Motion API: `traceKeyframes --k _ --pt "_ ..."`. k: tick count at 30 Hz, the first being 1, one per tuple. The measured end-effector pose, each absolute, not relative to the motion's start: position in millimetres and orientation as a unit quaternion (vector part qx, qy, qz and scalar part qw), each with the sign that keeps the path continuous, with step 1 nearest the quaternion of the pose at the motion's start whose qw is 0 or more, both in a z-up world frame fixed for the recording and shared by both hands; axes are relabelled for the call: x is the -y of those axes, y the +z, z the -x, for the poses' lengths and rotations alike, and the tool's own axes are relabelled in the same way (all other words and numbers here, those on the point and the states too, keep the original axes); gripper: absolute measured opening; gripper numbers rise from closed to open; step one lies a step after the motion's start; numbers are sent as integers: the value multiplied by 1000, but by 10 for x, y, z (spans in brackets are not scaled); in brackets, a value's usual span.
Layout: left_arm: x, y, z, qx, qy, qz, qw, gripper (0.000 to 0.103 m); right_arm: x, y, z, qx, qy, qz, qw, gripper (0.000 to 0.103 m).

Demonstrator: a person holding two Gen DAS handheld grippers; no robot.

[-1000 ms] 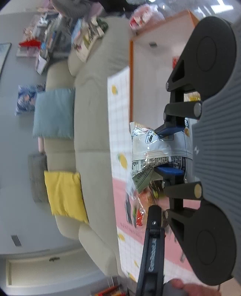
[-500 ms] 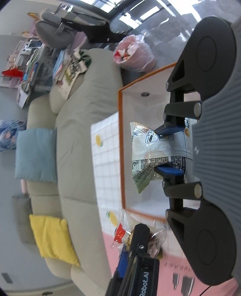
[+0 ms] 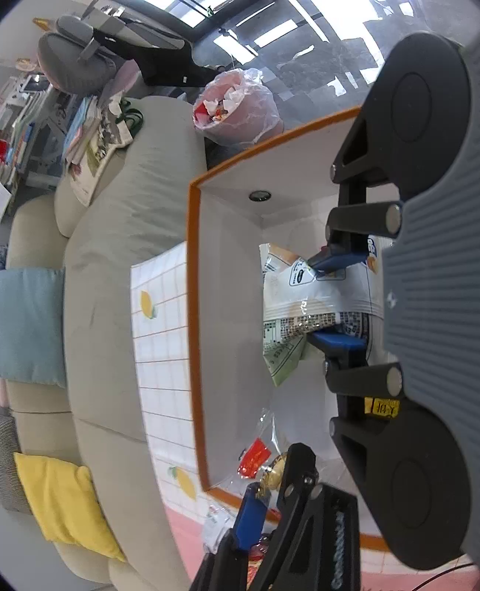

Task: Organize snacks
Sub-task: 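Lift the cake and white-green bag and carry both into the orange box, then open both tools to drop the cake and bag into the box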

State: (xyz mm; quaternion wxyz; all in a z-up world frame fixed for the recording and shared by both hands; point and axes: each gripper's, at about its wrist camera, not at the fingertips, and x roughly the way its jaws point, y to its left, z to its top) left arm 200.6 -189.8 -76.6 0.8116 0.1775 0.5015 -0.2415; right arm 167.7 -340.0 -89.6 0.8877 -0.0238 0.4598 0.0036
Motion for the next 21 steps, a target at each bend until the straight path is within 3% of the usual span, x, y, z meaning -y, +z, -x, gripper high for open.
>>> traceKeyframes --k 8,21 --pt "1981 -1056 -2106 -543 -231 -207 780 52 3375 -1077 -1764 -478 13 40 877 35" --pt "2025 -1033 -2008 -524 -226 -239 785 76 3351 -1170 -1749 -495 18 44 868 37"
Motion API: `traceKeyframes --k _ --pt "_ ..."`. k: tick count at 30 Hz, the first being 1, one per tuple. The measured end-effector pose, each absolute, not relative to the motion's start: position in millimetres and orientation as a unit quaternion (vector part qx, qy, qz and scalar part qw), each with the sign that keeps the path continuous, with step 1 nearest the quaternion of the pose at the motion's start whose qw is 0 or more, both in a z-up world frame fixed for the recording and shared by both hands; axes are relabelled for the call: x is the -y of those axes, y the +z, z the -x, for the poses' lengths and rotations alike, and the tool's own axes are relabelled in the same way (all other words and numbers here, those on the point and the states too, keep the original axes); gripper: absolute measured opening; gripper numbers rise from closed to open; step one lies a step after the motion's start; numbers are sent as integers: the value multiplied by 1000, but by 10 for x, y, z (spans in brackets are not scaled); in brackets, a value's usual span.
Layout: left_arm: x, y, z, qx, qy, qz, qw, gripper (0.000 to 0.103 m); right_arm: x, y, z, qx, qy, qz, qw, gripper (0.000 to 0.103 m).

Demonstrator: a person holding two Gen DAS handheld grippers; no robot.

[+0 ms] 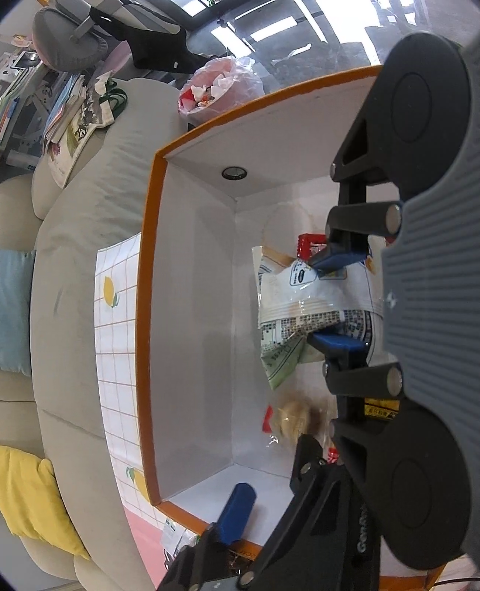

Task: Organize snacks
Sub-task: 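Open both tools to drop the cake and bag into the box, then move both tools back over the remaining snacks on the table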

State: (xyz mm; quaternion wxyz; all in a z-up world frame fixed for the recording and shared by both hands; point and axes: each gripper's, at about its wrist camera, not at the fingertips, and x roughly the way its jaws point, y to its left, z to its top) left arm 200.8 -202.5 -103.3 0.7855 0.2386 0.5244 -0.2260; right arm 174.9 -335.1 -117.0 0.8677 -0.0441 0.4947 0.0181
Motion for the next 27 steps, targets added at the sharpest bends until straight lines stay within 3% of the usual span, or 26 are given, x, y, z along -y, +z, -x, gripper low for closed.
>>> traceKeyframes --k 4,13,21,27 --pt "1985 -937 -1940 -503 -229 -248 795 77 3360 -1098 -1726 -490 -1 49 871 63" --pt "1841 -581 -1705 -457 -256 -223 822 77 3436 -783 -1519 -450 -29 30 892 92" --pt "1550 -212 -1425 -391 -236 -194 868 77 3367 -450 -1184 -396 -43 -31 917 100" --pt "1174 -51 -1218 -349 -199 -156 902 77 3179 -251 -920 -356 -28 -77 931 100"
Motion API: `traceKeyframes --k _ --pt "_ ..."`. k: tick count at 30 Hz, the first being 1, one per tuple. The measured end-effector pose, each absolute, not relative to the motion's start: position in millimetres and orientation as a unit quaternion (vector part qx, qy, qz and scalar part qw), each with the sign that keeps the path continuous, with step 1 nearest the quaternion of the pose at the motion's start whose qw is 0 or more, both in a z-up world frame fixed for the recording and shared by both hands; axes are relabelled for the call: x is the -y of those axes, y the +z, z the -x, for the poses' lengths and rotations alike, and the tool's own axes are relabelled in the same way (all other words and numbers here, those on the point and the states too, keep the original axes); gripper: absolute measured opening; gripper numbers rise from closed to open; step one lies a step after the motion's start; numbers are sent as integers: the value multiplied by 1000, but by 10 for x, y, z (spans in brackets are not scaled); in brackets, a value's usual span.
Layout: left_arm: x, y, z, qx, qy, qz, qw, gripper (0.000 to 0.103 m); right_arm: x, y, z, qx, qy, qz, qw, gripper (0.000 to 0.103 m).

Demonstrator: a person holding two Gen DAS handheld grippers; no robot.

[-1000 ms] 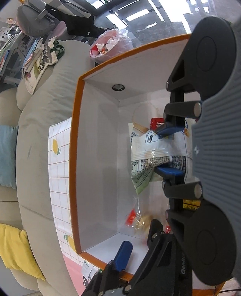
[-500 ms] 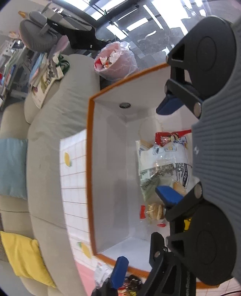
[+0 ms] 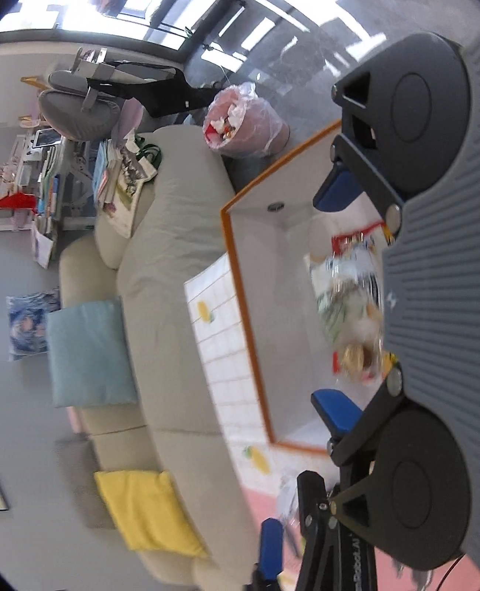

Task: Organize snacks
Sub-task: 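Move both tools back over the remaining snacks on the table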

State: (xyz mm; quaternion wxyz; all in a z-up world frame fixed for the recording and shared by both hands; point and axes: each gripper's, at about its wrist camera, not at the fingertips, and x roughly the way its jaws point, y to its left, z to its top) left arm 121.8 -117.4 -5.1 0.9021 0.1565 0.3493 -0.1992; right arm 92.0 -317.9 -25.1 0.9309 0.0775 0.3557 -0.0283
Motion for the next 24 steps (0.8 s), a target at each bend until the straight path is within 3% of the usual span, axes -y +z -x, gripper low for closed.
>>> traceKeyframes --k 5,14,20,23,24 --pt "764 -90 -1079 -328 -179 -122 919 78 2914 -156 -773 -340 -12 -87 936 100" --pt "-173 -319 -934 -389 -93 2 917 77 2219 -254 -635 -359 56 -108 925 100" --pt "-759 -467 -785 -404 -37 77 911 71 1726 -420 -603 -384 95 -98 913 100" --pt "-965 -578 -744 -421 -28 106 900 56 1537 -482 -608 -394 104 -95 908 100" --pt "-1033 -622 -733 -427 -23 116 896 46 1475 -508 -614 -397 108 -92 907 100"
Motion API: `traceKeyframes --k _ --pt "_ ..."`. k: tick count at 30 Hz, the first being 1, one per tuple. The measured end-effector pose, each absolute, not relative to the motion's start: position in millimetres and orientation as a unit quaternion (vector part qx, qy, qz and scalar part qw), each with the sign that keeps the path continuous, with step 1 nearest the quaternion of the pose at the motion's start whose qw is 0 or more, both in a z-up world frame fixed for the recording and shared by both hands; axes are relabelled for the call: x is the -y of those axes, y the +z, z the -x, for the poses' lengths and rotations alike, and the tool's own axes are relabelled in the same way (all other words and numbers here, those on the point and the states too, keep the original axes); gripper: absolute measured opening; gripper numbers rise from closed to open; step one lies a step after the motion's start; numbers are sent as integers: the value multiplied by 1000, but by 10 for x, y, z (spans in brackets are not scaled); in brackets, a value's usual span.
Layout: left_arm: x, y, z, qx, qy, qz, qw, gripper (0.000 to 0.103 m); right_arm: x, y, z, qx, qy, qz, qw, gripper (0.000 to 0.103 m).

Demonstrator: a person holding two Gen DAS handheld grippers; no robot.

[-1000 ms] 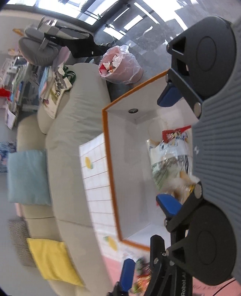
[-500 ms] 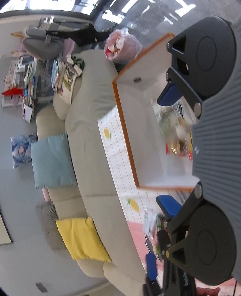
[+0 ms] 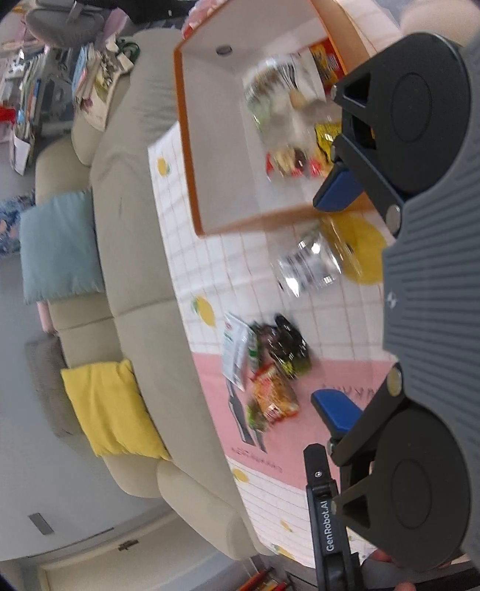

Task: Organize snacks
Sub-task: 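Move both tools back over the remaining snacks on the table, then grasp the red Mimi snack bag with left tool while right tool grasps yogurt-ball bag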

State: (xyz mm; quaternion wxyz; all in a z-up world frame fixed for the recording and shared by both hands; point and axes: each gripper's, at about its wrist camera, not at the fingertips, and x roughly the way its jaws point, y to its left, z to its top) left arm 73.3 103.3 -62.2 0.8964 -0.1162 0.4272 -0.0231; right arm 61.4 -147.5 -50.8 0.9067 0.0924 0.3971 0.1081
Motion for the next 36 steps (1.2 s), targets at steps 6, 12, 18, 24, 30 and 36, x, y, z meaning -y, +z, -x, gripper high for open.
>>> traceKeyframes --k 6,12,18,24,30,36 --pt "-1249 -823 -702 -444 -11 139 885 15 1199 -689 -632 -414 118 -62 900 99" --pt "-1302 -913 -814 -446 -21 155 881 26 977 -892 -738 -407 116 7 906 93" --pt "-1272 -965 -1060 -437 -16 132 890 65 875 -1051 -950 -389 111 76 911 82" --pt "-1197 -1084 -1371 -442 -39 105 890 65 861 -1255 -1200 -401 108 102 904 80" --pt "-1220 -1241 -1652 -440 -40 88 893 61 826 -1434 -1336 -401 100 149 898 76" --pt "-1240 -1341 -1874 -442 -30 81 893 45 808 -1602 -1451 -417 90 168 889 66"
